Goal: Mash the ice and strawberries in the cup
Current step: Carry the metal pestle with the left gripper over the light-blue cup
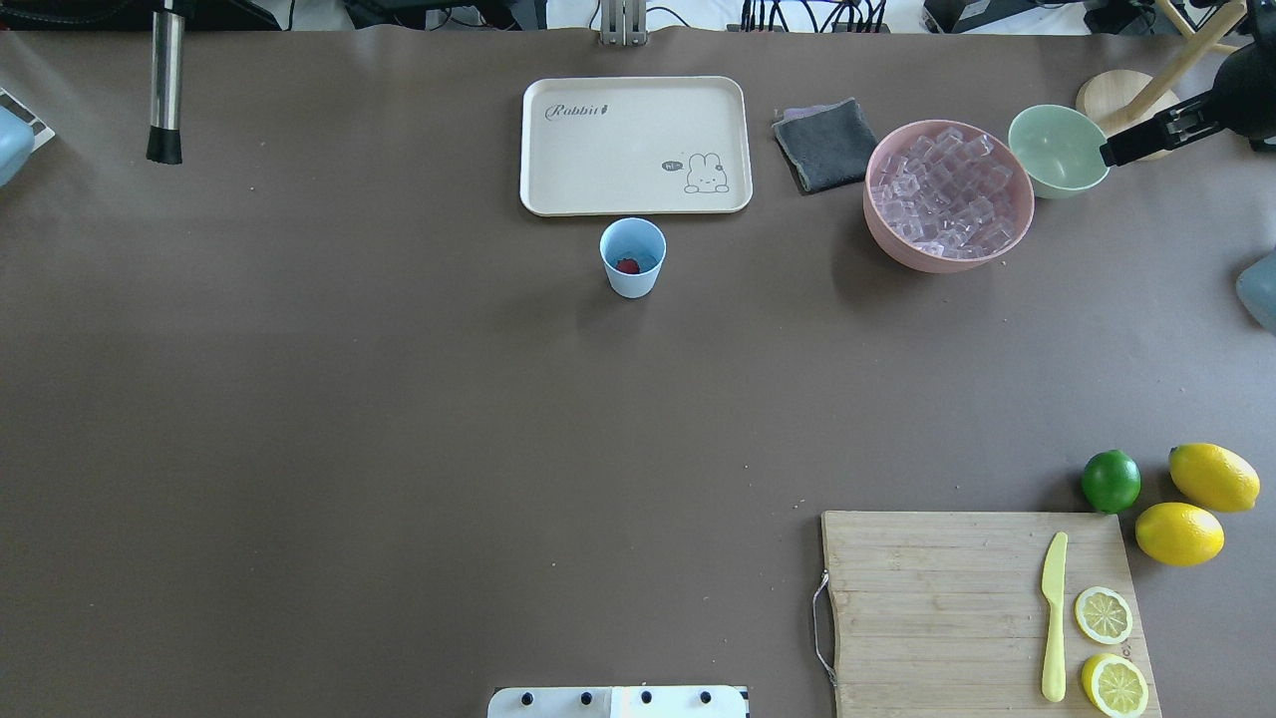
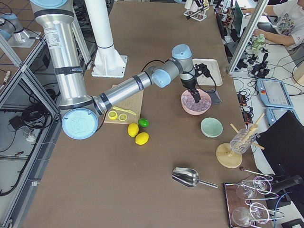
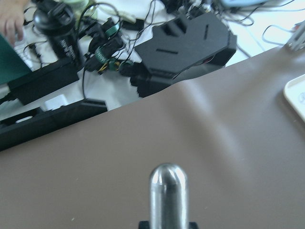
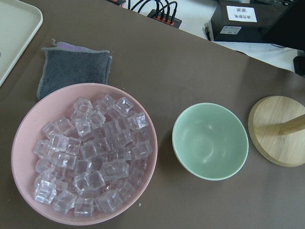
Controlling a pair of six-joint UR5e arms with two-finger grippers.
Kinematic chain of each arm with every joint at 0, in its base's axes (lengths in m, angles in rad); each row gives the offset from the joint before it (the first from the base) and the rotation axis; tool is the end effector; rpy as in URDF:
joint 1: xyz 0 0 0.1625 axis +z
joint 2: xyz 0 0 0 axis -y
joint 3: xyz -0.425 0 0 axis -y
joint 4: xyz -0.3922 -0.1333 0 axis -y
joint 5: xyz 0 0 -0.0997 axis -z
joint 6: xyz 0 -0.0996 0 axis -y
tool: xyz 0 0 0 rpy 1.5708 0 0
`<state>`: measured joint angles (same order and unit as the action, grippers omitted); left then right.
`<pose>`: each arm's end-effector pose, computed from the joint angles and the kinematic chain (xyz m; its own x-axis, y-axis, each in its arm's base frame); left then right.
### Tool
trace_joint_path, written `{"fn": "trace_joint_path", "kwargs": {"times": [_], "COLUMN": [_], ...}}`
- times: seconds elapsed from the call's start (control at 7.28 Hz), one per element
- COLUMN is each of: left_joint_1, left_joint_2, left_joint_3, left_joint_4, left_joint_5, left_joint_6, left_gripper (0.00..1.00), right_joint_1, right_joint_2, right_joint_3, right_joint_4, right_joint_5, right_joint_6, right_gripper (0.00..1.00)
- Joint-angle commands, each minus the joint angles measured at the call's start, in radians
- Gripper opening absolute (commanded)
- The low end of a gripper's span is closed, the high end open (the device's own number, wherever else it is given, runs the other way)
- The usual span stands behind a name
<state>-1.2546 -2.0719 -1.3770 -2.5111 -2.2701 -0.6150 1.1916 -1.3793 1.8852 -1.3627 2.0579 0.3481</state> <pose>0.1463 -0.6696 0.3463 0.4960 0.4940 -0.7141 0.2295 0.7185 0.6565 -0.1256 -0.5495 0.3909 0.7604 -0.3357 0.5559 0.0217 0.8687 0.4949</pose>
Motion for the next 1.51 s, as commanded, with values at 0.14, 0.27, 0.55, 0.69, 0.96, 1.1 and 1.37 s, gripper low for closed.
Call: {"fn": "trace_joint_path", "kwargs": {"times": [0.14,0.27,0.55,0.69,0.96,1.1,1.37], "left_joint_1": [0.169,0.255,0.372,0.414,0.483,0.501,0.536], "left_joint_2": [-0.033,-0.048,-0.080,-0.127,-0.221,-0.241,-0.307], "left_joint_3": [0.006,0.006,0.010,0.038,0.087,0.088,0.133], "left_joint_4": [-0.232,-0.297,-0.382,-0.426,-0.488,-0.491,-0.489], "left_joint_5": [0.238,0.348,0.507,0.565,0.642,0.643,0.643], "left_joint_6": [-0.121,-0.174,-0.181,-0.195,-0.212,-0.212,-0.212], "left_gripper": [0.00,0.00,0.00,0.00,0.00,0.00,0.00], "right_joint_1": [0.002,0.002,0.002,0.002,0.002,0.000,0.000], "right_joint_2": [-0.001,-0.004,-0.006,-0.007,-0.012,-0.023,-0.046], "right_joint_3": [-0.003,-0.006,-0.006,-0.008,-0.006,-0.003,-0.001], "right_joint_4": [0.001,0.005,0.007,0.007,0.007,0.007,0.007], "right_joint_5": [-0.004,-0.005,-0.005,-0.007,-0.007,-0.007,-0.005], "right_joint_6": [0.000,0.000,0.000,0.000,0.005,0.006,0.006], "right_gripper": [1.00,1.00,1.00,1.00,1.00,1.00,1.00]}}
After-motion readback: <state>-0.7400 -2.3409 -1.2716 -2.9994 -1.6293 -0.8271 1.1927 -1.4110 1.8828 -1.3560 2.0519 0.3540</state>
